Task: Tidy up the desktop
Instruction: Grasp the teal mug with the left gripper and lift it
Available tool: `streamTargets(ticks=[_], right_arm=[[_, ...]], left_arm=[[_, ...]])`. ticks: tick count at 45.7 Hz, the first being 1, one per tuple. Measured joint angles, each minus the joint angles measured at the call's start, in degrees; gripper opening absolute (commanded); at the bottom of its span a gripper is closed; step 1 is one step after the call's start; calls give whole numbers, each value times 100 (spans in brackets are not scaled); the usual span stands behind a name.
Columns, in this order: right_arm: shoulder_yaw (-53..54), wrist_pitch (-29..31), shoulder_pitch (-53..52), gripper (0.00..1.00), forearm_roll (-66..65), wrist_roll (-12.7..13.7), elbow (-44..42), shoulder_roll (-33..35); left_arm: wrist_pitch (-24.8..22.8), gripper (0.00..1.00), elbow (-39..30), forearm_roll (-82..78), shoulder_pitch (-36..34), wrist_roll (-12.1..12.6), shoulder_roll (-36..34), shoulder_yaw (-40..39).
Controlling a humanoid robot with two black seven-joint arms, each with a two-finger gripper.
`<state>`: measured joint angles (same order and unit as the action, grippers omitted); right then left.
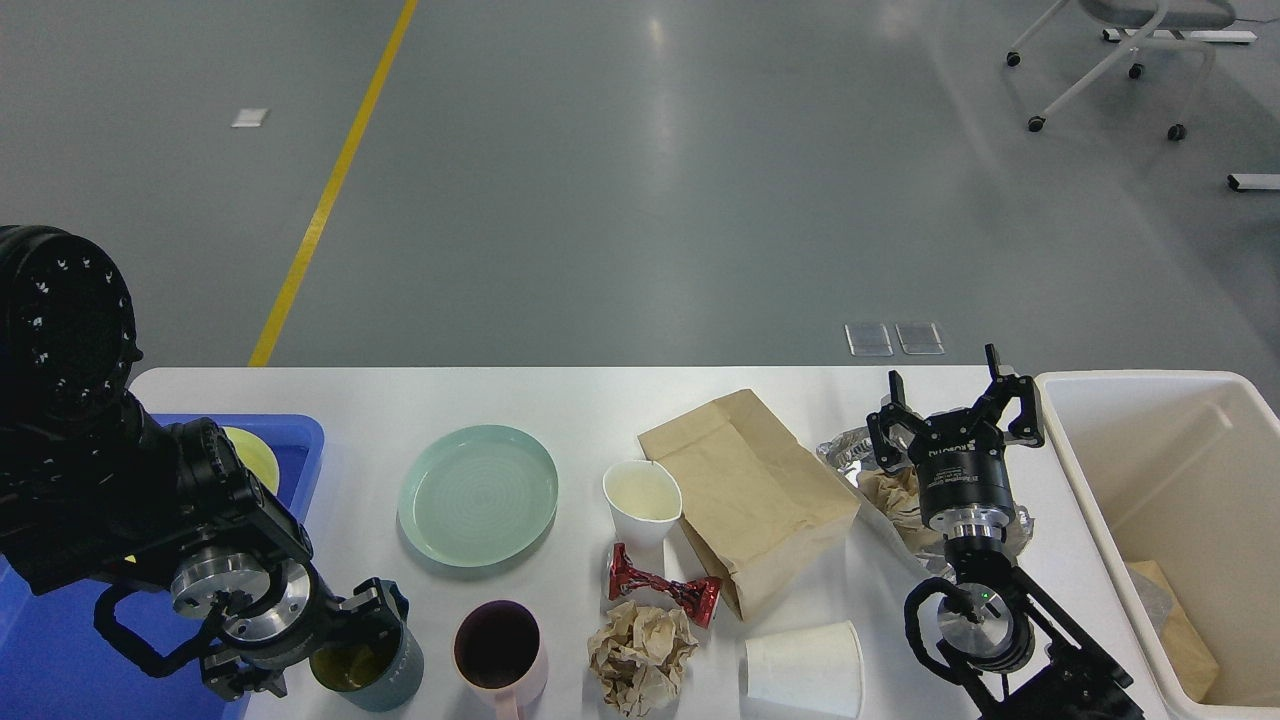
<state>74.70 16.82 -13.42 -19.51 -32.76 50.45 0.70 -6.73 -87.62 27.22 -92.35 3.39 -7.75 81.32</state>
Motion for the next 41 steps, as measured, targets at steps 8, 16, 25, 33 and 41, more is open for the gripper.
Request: streamTargets(ticks=[8, 16, 25, 33, 41], right_arm=[[0, 0, 0, 100, 0, 0, 0, 0], [0, 0, 0, 100, 0, 0, 0, 0], [-2, 0, -1, 100, 0, 0, 0, 0], [-2, 0, -1, 100, 0, -2, 0, 0], [-1, 0, -2, 100, 0, -2, 0, 0]], left_arm=[[-9, 36, 4, 112, 73, -2, -54, -18], [81, 18, 101, 407, 116, 2, -127, -9], [244, 0, 113, 429, 156, 14, -141, -23], [238, 0, 114, 422, 179, 2, -208, -72], [-2, 0, 102, 394, 135, -1, -300, -118]])
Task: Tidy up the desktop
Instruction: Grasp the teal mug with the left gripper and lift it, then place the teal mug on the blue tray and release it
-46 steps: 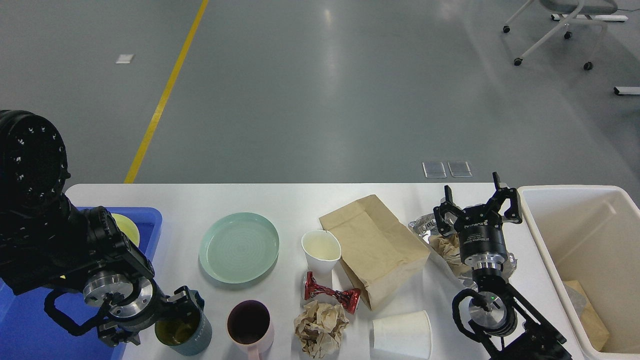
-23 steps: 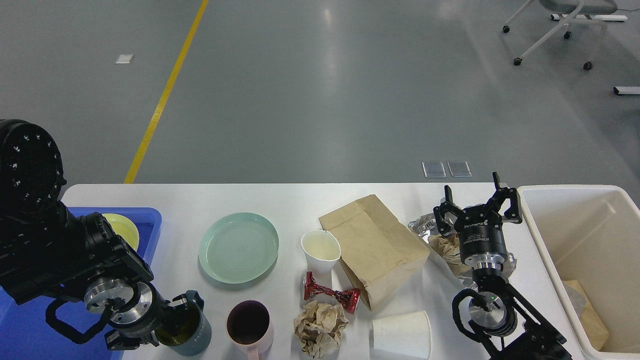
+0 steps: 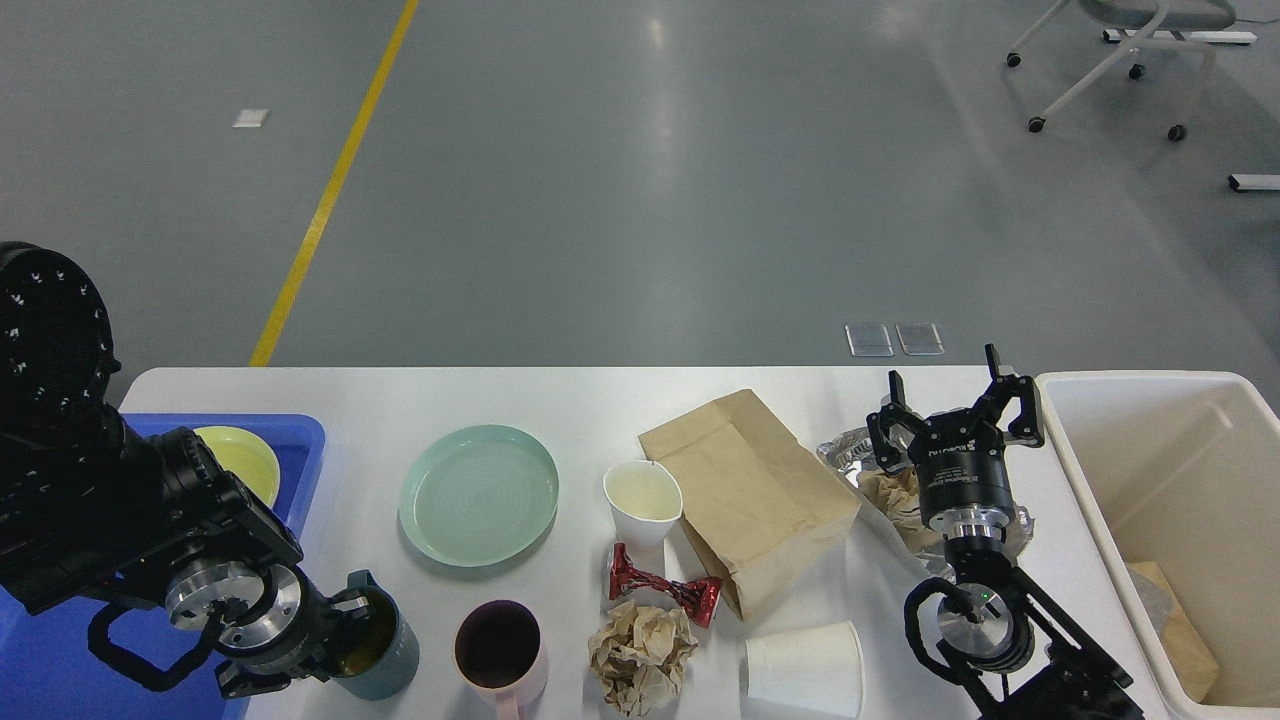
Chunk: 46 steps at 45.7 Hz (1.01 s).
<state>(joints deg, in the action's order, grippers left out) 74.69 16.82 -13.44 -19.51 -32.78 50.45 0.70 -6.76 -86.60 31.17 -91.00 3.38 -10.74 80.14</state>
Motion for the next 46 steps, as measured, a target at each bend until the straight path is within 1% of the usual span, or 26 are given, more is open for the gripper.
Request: streamTargets(ticks=[2, 5, 12, 20, 26, 27, 32, 35, 40, 43, 46], right_arm=[[0, 0, 0, 100, 0, 0, 0, 0], [2, 0, 0, 100, -1, 0, 0, 0], [2, 0, -1, 100, 0, 0, 0, 0], [0, 0, -1, 100, 0, 0, 0, 0], [0, 0, -1, 100, 0, 0, 0, 0], [0, -1, -1, 100, 0, 0, 0, 0], [0, -4, -1, 100, 0, 0, 0, 0], [0, -4, -1, 100, 0, 0, 0, 0], [0, -4, -1, 100, 0, 0, 0, 0], [1, -3, -1, 100, 0, 0, 0, 0], [1, -3, -1, 100, 0, 0, 0, 0]], left_arm=[[-176, 0, -23, -4, -78, 8, -68, 10], [-499, 0, -130, -14, -409, 19, -285, 80], [-1283, 0, -639, -159, -1675, 57, -803, 546], [-2560, 0, -1083, -652, -3282, 188, -1058, 1168], [-3347, 0, -1361, -937, -4390, 214, -1070, 1560], [-3670, 0, -1400, -1059, -4758, 221, -1062, 1684], [-4291, 0, -1428, -1310, -5436, 236, -1056, 1893], [-4478, 0, -1430, -1466, -5682, 241, -1062, 1959], [-4529, 0, -1416, -1631, -5769, 242, -1129, 2072], [-4500, 0, -1339, -1666, -5757, 241, -1323, 2325], [-4396, 0, -1203, -1736, -5690, 252, -1681, 2612]])
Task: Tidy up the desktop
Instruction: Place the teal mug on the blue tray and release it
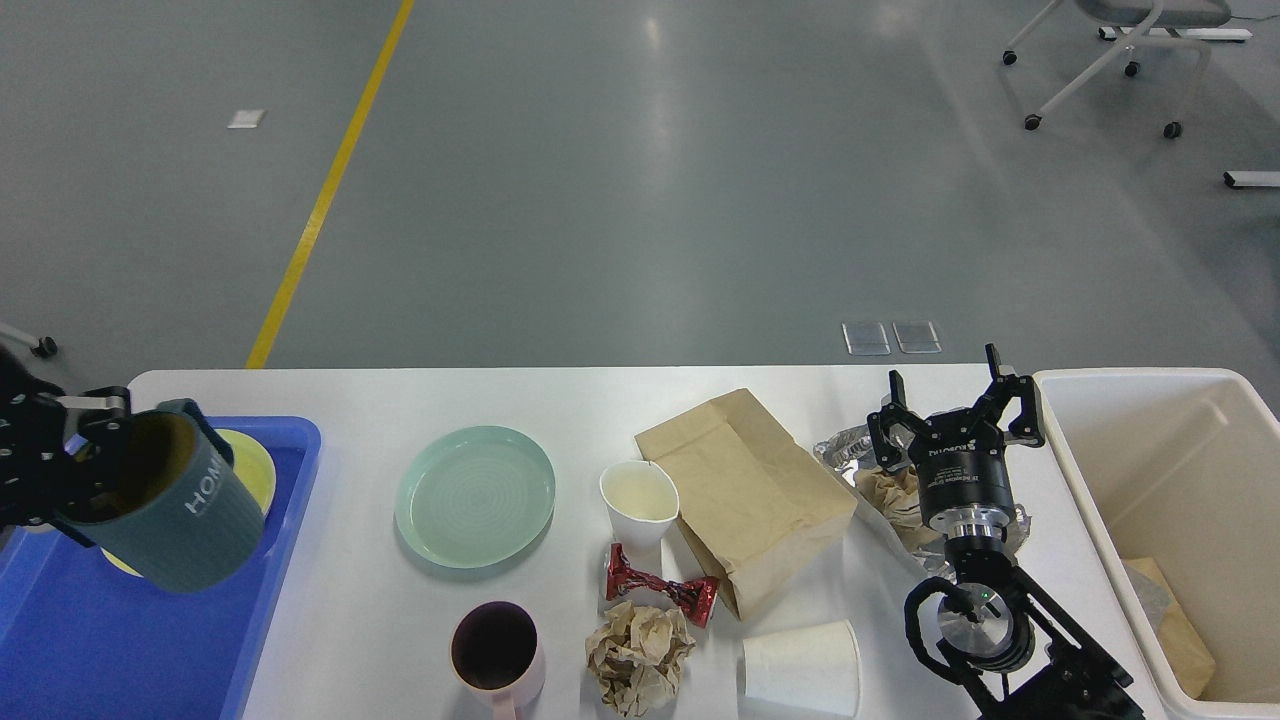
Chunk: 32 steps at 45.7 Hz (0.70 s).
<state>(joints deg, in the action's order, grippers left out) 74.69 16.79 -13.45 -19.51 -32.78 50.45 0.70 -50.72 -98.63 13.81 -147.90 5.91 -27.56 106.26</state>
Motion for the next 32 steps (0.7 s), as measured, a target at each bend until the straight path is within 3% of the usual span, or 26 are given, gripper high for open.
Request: streamTargets(ticks=[3, 10, 20, 32], right_arm=[[1, 2, 0, 100, 0, 0, 0, 0], [1, 6, 0, 100, 0, 0, 0, 0], [1, 6, 0, 100, 0, 0, 0, 0], [1, 3, 0, 100, 1, 0, 0, 0]], left_arm=[[183, 0, 228, -256, 210, 16, -463, 172], [893, 0, 939, -1054, 1458, -65, -1355, -62], [1674, 0, 2023, -2168, 3361, -141, -2401, -1246], [1839, 0, 3351, -2633, 5766, -280, -3300, -3234]])
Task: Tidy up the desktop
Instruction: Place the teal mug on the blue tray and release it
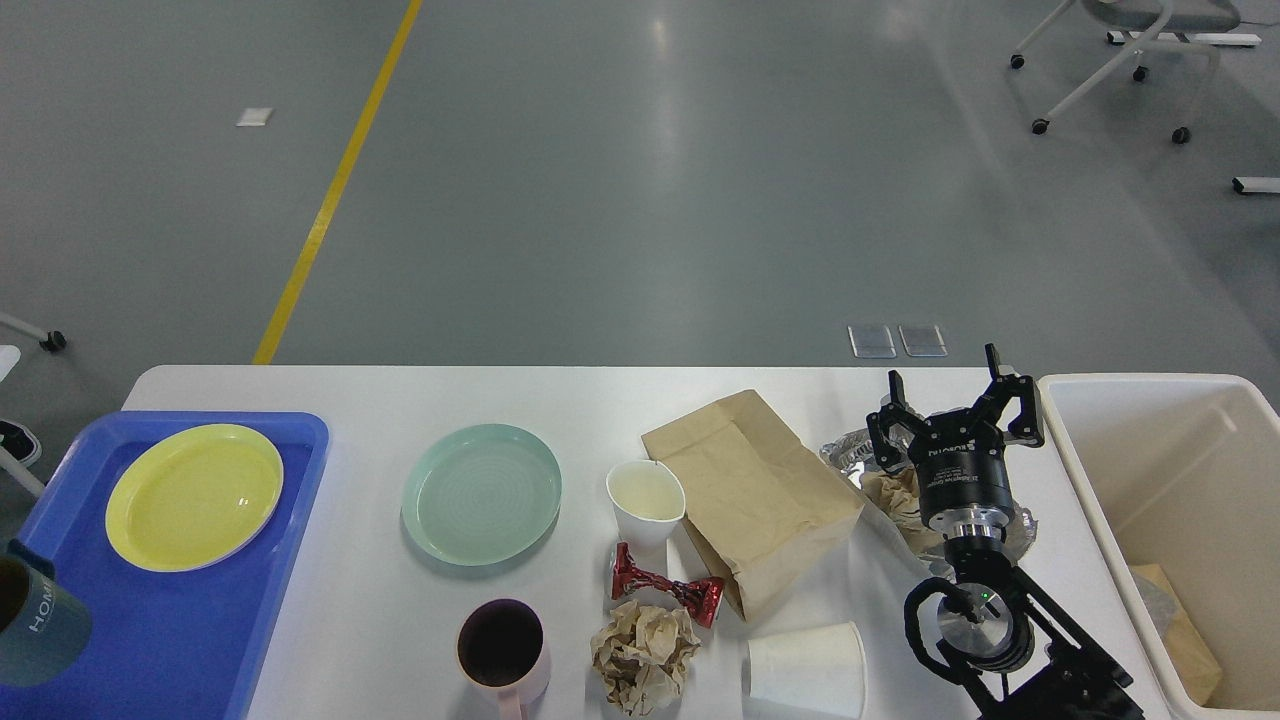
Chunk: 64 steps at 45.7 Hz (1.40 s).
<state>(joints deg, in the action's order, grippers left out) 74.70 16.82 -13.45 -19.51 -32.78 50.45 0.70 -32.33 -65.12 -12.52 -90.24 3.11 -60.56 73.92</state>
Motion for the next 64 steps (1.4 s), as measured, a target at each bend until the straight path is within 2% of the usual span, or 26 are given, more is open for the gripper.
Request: streamTargets(ticks=[5, 11, 15, 25, 41, 45, 49, 53, 59, 64], right_arm=[[-2, 0, 0, 100, -1, 0, 0, 0], [-2, 0, 0, 100, -1, 0, 0, 0], [-2, 0, 0, 100, 0, 0, 0, 0], [-2, 0, 0, 100, -1, 0, 0, 0], [-1, 0, 3, 100, -1, 0, 0, 0], [-1, 2, 3, 100, -1, 0, 0, 0], [-1, 5, 3, 100, 0, 0, 0, 0], [-1, 5, 2, 100, 0, 0, 0, 0], [-1, 5, 1, 100, 0, 0, 0, 0], [-1, 4, 0, 100, 0, 0, 0, 0]], left_arm=[[-4, 0, 653, 13, 1149, 3, -11, -1021], [-58, 0, 1141, -11, 2047, 47, -12, -1997], [-76, 0, 1402, -14, 2422, 67, -12, -2376], [-152, 0, 1820, -22, 2890, 13, -29, -2615], [-173, 1, 1912, 46, 3334, 2, 98, -2895], [-175, 11, 1923, 63, 3370, 15, 101, -2913], [-130, 37, 1924, 16, 3395, 24, 105, -2913], [-70, 48, 1924, -13, 3433, 42, 100, -2913], [23, 76, 1924, 42, 3442, 27, 51, -2907], [78, 87, 1932, 63, 3436, 3, 31, -2907]])
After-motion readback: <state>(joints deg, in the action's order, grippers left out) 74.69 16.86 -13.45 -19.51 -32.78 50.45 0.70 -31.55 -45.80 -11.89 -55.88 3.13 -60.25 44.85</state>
